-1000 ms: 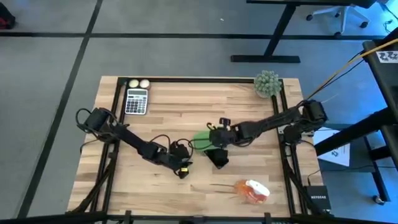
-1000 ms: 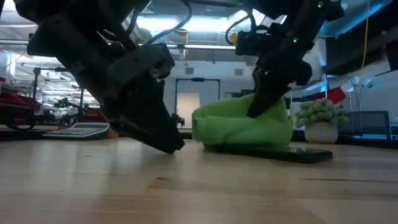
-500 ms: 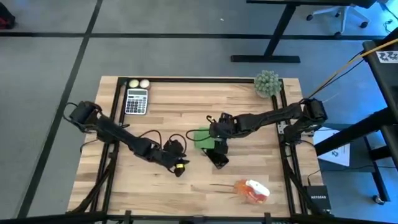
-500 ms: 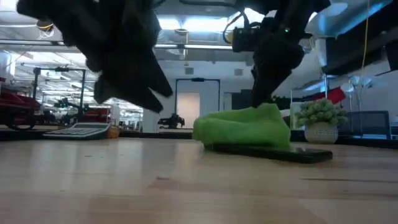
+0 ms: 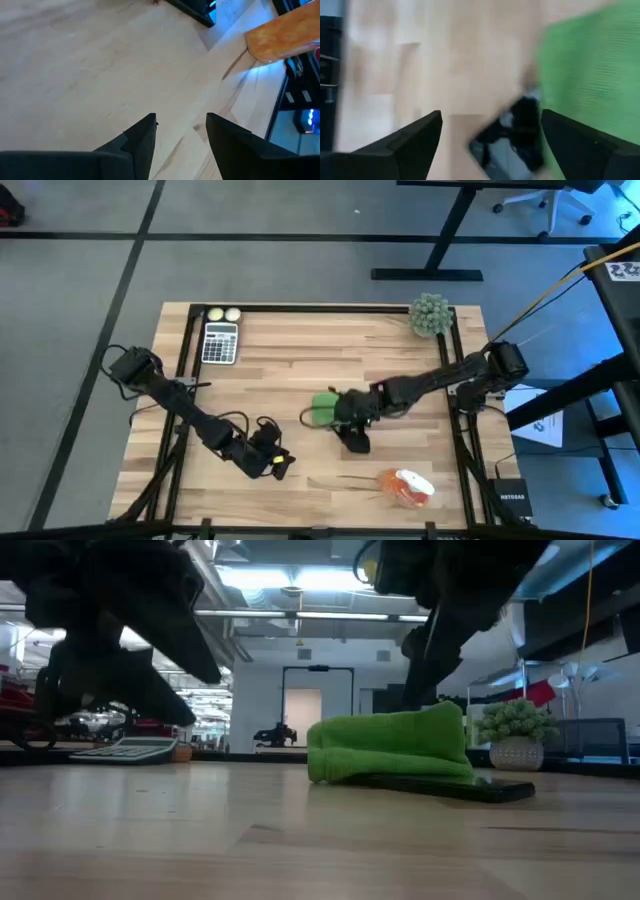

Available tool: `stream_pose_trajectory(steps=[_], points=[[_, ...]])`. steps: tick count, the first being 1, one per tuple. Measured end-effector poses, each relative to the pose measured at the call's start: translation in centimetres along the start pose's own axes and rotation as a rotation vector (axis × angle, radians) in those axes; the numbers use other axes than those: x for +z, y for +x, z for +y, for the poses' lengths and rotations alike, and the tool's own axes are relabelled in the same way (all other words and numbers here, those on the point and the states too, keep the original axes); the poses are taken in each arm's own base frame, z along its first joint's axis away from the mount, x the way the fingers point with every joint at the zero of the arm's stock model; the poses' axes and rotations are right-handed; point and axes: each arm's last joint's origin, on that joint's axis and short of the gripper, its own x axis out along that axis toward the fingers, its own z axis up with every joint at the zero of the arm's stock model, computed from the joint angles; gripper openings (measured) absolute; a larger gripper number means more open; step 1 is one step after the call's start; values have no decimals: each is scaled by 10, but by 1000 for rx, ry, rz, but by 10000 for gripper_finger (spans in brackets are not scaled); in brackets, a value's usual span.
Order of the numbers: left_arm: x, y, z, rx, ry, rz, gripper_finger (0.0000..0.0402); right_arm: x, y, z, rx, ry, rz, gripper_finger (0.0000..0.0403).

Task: Apply microfiber cloth
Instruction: Spray the black cellphone using the cleaning bottle

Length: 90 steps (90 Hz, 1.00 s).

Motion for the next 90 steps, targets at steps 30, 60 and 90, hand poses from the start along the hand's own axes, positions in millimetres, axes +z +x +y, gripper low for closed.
stream_pose_trajectory(steps=[30, 60, 90], points=[[1, 33, 7, -31, -60, 26, 157, -26, 24, 8, 69, 236, -129, 325], [6, 35, 10, -9, -7, 14, 157, -49, 39, 8, 12, 464, -160, 325], [16, 42, 14, 17, 9, -23, 157, -56, 33, -24, -148, 438, -15, 325]])
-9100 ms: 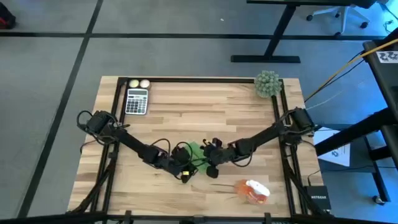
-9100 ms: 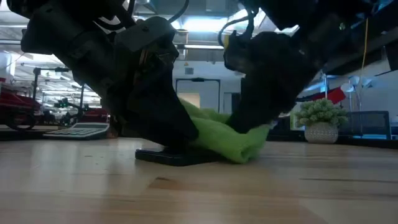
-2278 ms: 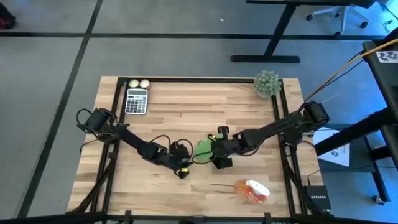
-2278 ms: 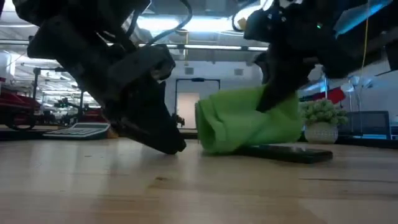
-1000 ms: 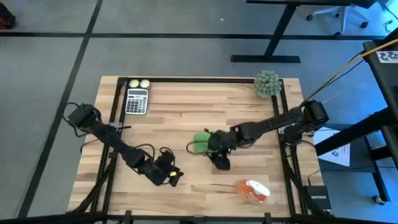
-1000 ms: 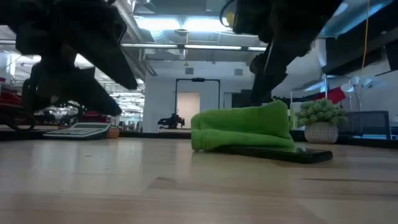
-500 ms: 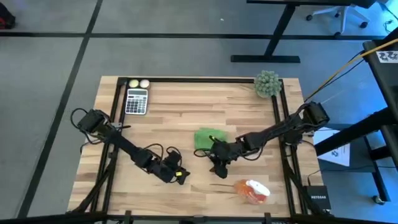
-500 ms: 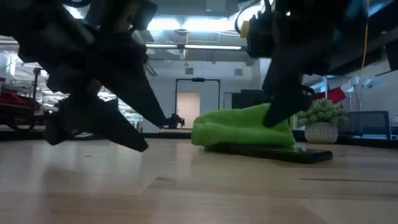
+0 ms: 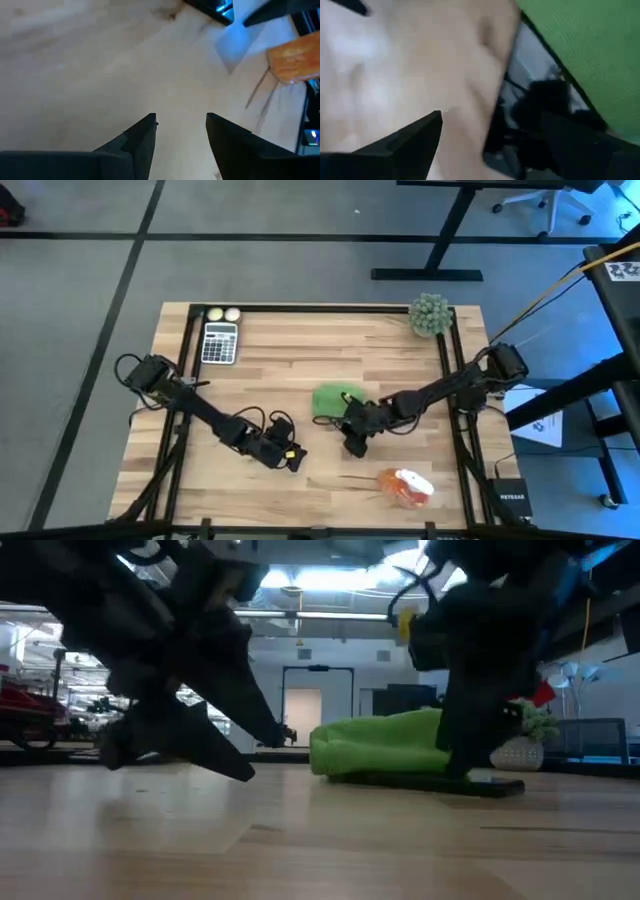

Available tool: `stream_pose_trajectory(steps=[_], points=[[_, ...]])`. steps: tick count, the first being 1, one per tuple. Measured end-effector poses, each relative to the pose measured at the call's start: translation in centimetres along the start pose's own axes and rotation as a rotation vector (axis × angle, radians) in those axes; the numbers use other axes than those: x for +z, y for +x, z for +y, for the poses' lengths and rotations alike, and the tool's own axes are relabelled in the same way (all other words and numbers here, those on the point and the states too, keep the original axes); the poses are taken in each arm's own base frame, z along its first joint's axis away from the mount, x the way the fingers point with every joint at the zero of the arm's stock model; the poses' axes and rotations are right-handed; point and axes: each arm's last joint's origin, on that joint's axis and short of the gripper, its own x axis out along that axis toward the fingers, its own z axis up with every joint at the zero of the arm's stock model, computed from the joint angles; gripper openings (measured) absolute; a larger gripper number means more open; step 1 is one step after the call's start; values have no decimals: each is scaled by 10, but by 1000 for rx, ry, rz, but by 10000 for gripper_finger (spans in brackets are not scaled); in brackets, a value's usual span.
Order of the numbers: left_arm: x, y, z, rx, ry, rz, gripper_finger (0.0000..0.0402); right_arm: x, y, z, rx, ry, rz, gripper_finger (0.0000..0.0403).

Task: Apply microfiber cloth
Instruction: Spray the black cellphone using the cleaning bottle

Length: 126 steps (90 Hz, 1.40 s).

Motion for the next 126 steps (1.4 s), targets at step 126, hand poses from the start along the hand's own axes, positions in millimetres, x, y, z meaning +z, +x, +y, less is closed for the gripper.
stream_pose_trajectory(steps=[126], points=[[49, 73, 28, 16, 396, -173, 156, 49, -13, -17, -47, -278, -165, 325]])
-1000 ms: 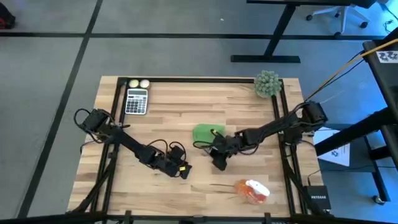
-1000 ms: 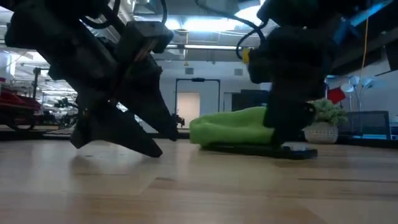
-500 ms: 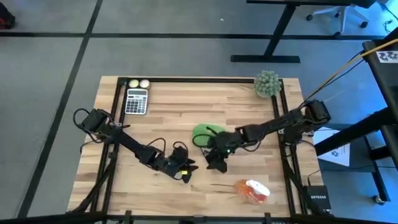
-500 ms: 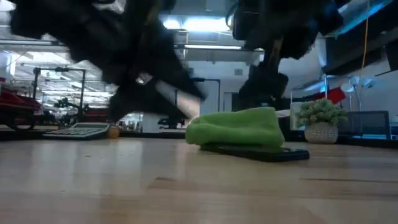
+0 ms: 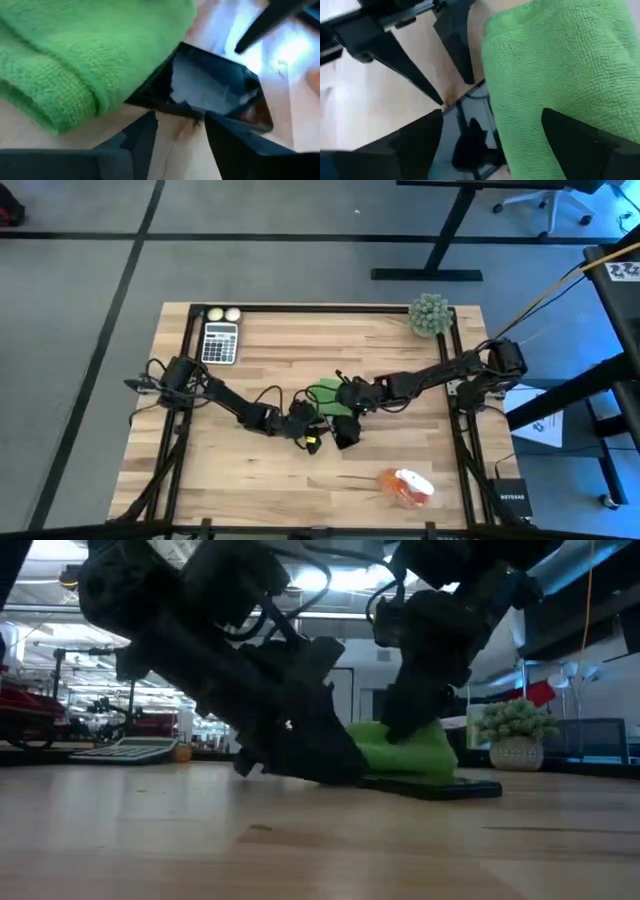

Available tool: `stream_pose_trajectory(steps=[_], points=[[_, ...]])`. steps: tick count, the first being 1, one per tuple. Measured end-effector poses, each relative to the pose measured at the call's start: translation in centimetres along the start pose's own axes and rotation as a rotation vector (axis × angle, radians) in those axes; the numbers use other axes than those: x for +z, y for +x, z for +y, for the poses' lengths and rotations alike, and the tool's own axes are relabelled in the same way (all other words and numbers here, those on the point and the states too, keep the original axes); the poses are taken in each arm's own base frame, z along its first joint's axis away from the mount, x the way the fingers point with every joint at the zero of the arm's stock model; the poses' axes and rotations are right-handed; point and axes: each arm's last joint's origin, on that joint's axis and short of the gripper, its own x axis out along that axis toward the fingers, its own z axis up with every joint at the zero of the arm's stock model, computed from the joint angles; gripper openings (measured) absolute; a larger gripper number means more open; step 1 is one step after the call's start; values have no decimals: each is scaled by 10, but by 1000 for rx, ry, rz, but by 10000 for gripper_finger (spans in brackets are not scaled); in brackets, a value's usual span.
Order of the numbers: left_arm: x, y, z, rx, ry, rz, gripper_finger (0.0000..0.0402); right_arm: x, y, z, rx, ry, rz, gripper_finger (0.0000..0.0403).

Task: Apply microfiber cloth
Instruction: Spray the black cellphone using the cleaning bottle

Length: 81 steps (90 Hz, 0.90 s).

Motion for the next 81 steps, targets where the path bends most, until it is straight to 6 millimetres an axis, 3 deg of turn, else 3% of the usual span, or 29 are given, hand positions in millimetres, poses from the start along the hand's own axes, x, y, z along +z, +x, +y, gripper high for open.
stream_pose_trajectory(steps=[15, 47, 64, 81], points=[[-8, -2, -3, -28, 106, 57, 156, 0, 0, -9, -116, -40, -10, 325], [-9, -8, -8, -58, 152, 86, 156, -2, -13, -63, -363, 66, 220, 325], [3, -24, -17, -114, 171, 121, 156, 5, -25, -40, -237, 51, 331, 325], [14, -50, -28, -113, 141, 151, 156, -6, -22, -12, -104, 22, 343, 325]])
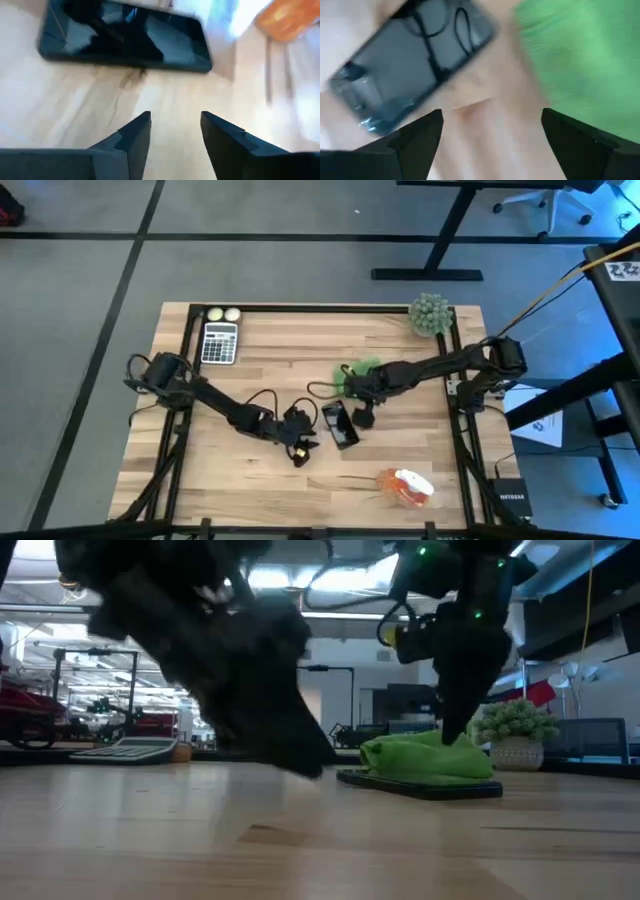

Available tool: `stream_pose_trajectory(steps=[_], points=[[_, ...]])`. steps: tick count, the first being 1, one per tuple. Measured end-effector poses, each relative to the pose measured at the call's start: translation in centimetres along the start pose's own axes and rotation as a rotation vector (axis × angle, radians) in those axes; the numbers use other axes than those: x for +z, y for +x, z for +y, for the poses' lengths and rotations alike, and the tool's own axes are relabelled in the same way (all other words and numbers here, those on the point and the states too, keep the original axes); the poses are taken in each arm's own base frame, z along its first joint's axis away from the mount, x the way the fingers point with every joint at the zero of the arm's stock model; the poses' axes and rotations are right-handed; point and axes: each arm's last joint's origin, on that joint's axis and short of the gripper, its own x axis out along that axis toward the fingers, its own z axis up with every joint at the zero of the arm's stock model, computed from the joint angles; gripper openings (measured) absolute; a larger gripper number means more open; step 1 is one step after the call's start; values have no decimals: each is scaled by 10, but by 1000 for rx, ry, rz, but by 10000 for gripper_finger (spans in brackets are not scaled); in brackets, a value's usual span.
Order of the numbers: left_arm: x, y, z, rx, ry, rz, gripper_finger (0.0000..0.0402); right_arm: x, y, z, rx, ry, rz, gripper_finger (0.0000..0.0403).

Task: Apply microfiber cloth
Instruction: Spray the black cellphone using the cleaning bottle

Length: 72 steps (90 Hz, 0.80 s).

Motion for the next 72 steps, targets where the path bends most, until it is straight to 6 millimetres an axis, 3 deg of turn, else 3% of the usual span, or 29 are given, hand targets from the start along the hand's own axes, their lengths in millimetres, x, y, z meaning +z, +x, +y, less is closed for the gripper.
stream_pose_trajectory(steps=[19, 36, 50, 72], points=[[-5, -15, -12, 13, -165, 14, 156, -15, 11, 21, 56, 55, -32, 325], [-21, -6, -13, 65, -210, 15, 156, -27, 31, 31, 225, 144, -113, 325], [-23, 3, -5, 99, -221, 14, 156, -30, 40, 24, 239, 224, -193, 325], [-15, 8, 6, 134, -265, -2, 156, -22, 39, 19, 240, 251, -246, 325]])
